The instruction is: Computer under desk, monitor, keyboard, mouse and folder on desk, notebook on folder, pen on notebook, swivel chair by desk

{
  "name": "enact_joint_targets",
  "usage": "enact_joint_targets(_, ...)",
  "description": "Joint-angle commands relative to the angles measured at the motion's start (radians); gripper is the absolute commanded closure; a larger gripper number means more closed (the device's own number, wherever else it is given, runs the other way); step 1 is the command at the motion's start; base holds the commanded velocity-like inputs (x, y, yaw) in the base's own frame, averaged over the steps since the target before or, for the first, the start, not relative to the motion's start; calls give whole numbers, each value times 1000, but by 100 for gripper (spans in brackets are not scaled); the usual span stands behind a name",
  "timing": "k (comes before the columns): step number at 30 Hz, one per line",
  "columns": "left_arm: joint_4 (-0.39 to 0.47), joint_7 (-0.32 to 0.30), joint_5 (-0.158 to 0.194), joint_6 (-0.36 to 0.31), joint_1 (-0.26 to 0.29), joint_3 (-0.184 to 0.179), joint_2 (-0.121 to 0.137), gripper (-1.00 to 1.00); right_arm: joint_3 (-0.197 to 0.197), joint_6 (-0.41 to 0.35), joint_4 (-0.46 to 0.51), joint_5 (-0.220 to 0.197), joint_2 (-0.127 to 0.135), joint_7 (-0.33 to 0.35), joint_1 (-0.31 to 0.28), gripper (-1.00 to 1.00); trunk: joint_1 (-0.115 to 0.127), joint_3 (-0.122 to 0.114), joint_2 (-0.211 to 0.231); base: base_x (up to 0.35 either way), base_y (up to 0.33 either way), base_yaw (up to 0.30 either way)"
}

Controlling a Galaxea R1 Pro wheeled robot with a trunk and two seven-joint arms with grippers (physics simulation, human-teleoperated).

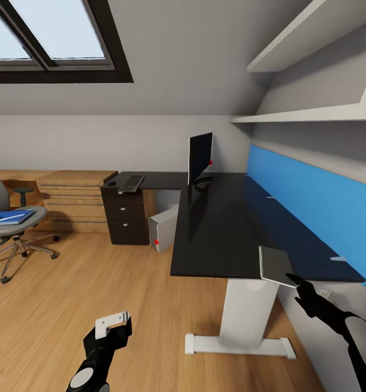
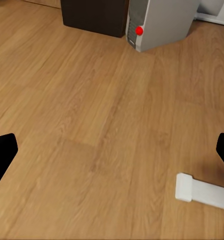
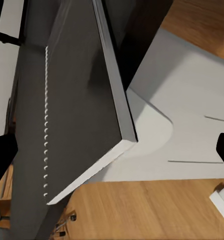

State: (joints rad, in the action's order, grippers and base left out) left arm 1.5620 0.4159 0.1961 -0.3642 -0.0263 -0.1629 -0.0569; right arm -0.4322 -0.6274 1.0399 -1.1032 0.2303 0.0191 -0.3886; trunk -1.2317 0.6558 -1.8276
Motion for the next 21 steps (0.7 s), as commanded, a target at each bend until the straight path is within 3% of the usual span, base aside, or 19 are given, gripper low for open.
enact_joint_targets(1,2,7,9,-2,0,-1,0,-100,-3,-6,0,0,0,2,-1,-100,0,1,0,213,0,0)
enact_joint_targets(8,-1,7,9,-4,0,-1,0,-100,-3,-6,0,0,0,4,-1,-100,0,1,0,131,0,0)
enact_joint_targets(21,-5,8,9,-4,0,-1,0,-100,-3,-5,-1,0,0,4,-1,-100,0,1,0,15,0,0)
